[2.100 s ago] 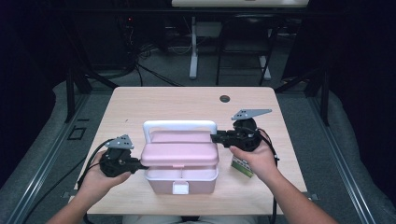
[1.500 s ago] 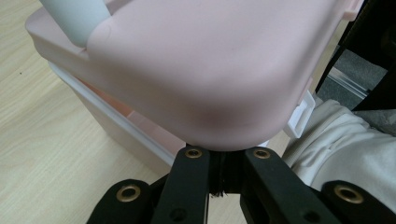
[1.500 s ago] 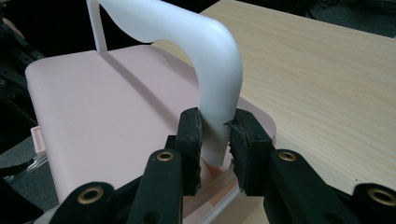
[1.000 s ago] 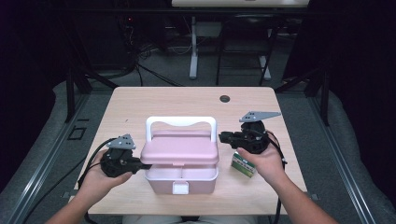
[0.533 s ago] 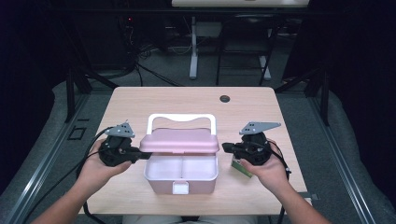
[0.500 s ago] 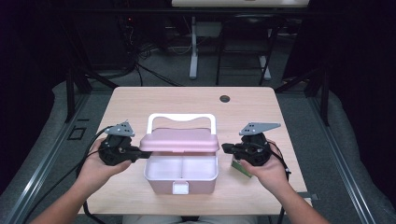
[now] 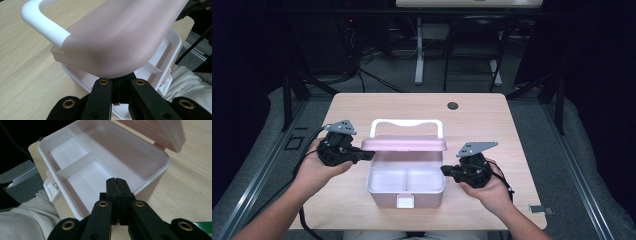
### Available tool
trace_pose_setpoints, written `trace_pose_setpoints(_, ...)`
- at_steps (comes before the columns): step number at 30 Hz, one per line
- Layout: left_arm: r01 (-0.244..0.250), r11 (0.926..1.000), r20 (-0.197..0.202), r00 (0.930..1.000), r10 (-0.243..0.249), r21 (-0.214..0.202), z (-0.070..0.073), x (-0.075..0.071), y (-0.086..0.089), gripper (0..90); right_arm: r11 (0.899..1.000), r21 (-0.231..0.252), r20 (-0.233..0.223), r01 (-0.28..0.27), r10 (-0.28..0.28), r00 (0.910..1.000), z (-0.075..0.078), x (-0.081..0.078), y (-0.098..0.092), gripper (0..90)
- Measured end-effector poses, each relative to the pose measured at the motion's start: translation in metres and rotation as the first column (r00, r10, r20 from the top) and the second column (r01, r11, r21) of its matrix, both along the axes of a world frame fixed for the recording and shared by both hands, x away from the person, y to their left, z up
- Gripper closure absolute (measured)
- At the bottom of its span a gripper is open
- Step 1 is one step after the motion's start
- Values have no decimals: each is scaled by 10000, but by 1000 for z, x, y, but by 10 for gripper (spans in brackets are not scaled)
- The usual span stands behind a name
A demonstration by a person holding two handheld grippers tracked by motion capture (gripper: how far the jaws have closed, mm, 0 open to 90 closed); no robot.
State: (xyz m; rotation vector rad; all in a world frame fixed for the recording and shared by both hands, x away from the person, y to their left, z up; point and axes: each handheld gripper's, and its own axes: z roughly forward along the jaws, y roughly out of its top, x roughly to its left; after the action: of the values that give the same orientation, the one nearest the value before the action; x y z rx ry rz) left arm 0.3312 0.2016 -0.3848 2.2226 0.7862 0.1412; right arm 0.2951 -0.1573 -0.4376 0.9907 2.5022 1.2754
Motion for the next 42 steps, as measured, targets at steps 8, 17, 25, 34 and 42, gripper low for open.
trace_pose_setpoints(8,-73,9998,43,10000,74,-172,4,6,1,900,9991,-265,-108,-340,337,9994,-11,-1,13,900)
trace_pose_setpoints(17,-140,9999,17,9999,140,-47,7,10,0,900,9930,-788,-248,-885,868,9959,-23,-3,30,900)
trace_pose_setpoints(25,-168,9997,49,9998,168,147,11,14,-2,900,9886,-1034,-622,-1092,1032,9927,-30,-2,34,900)
trace_pose_setpoints(34,-231,9994,20,9997,231,238,14,18,-3,900,9855,-1231,-763,-1170,1081,9912,-34,-2,37,882)
trace_pose_setpoints(42,-256,9991,14,9997,256,329,17,21,-3,900,9839,-1281,-831,-1244,1144,9900,-33,-3,37,900)
